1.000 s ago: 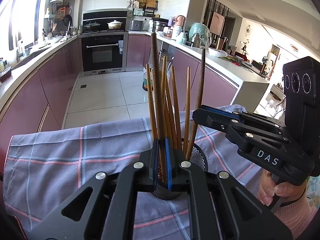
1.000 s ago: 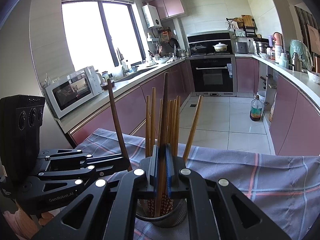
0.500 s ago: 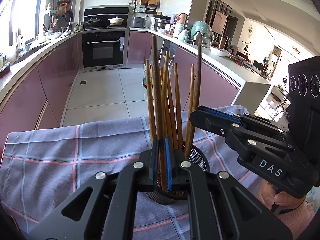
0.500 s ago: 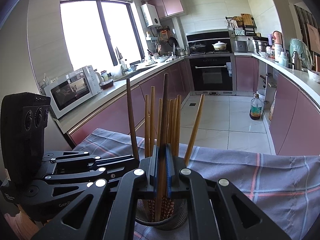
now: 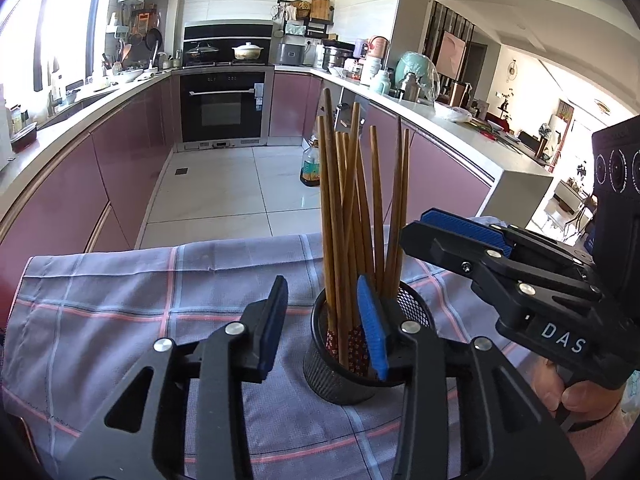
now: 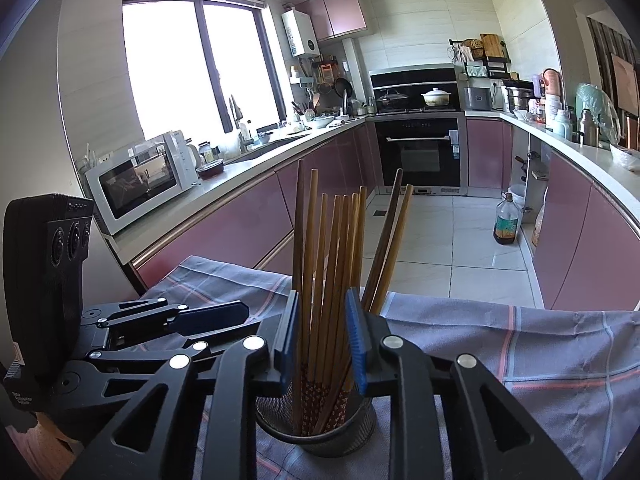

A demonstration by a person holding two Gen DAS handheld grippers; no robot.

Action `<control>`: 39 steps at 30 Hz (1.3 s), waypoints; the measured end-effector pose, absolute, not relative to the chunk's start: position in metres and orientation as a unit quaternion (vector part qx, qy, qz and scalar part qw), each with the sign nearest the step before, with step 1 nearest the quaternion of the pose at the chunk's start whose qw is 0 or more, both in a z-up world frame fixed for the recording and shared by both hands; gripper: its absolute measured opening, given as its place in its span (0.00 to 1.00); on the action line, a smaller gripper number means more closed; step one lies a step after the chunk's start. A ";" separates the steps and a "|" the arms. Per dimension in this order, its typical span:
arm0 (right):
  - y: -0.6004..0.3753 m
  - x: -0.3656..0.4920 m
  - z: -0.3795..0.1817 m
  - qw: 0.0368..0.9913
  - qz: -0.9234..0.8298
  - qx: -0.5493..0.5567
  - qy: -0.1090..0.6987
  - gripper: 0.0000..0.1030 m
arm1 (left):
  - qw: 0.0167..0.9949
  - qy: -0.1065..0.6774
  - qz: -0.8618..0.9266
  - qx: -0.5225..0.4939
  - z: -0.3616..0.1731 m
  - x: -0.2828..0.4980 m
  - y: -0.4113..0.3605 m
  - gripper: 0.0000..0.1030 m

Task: Organize utensils

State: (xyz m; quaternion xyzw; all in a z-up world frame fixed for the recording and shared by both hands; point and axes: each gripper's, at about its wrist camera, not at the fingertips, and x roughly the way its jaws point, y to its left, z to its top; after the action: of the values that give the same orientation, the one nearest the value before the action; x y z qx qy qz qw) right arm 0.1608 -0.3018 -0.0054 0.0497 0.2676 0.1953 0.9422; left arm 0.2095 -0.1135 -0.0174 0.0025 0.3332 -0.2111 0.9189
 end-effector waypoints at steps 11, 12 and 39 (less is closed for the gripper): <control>-0.298 0.111 -0.013 0.959 0.174 0.036 0.219 0.89 | 0.952 0.275 -0.135 -0.009 -0.022 0.162 -0.069 0.95; -0.297 0.107 -0.016 0.961 0.172 0.035 0.213 0.91 | 0.955 0.270 -0.125 -0.013 -0.024 0.157 -0.063 0.95; -0.262 0.032 -0.033 0.982 0.128 0.017 0.139 0.94 | 0.986 0.158 -0.049 -0.007 -0.015 0.045 -0.017 0.95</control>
State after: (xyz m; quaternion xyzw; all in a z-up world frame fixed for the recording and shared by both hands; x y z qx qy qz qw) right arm 0.0318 -0.2619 -0.0330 0.0167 0.1388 0.1283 0.9818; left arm 0.0445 -0.0170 -0.0148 -0.0065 0.1579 -0.0492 0.9862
